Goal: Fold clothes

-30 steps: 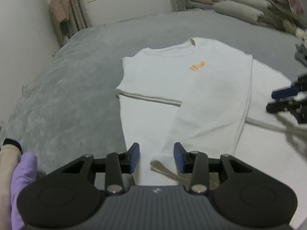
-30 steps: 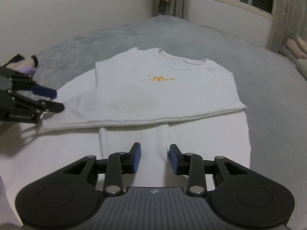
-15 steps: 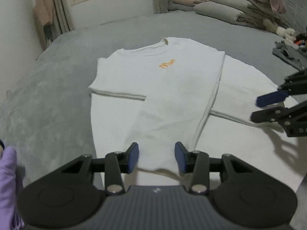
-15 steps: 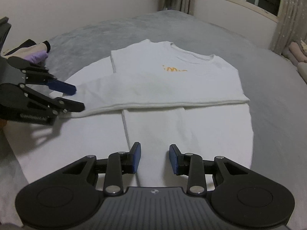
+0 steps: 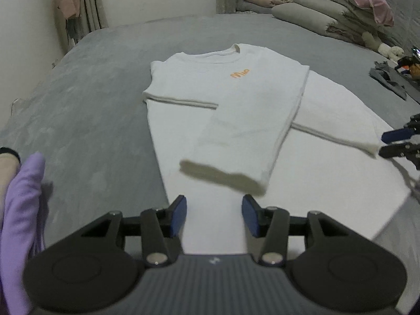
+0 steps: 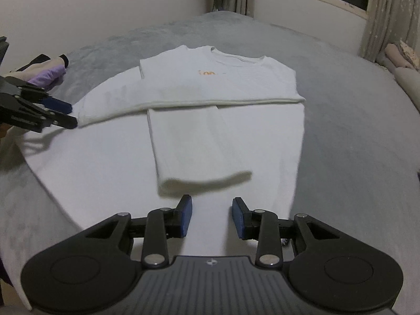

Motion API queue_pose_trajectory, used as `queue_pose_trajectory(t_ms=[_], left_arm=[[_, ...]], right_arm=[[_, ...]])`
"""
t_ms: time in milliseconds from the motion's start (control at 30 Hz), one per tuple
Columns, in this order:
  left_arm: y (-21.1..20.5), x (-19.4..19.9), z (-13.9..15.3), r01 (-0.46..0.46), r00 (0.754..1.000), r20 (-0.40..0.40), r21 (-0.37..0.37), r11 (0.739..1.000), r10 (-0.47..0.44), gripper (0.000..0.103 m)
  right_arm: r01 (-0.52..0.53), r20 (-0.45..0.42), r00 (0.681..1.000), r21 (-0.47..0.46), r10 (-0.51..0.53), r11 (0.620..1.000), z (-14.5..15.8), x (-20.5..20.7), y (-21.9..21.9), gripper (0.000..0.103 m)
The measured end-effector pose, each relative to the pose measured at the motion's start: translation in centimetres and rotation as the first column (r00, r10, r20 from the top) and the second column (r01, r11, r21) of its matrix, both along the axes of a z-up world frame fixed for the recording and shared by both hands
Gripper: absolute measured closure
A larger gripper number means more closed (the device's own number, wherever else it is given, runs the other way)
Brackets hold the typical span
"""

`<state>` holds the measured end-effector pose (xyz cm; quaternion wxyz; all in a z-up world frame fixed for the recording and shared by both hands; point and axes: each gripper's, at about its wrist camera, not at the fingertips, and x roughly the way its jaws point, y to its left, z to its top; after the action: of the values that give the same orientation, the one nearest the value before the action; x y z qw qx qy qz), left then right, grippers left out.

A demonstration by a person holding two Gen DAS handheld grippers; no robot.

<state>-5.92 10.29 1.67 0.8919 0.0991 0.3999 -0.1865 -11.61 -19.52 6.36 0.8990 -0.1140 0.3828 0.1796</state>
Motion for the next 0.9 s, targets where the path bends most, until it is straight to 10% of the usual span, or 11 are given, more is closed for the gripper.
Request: queue_pose_trajectory(t_ms=[900], left_arm=[[4.4, -6.9, 0.4, 0.027, 1.0, 0.008, 0.008, 1.0, -0.027, 0.057]], right_arm=[[0.079, 0.033, 0.996, 0.003, -0.079, 0.997, -0.8, -9.1, -3.8, 0.069]])
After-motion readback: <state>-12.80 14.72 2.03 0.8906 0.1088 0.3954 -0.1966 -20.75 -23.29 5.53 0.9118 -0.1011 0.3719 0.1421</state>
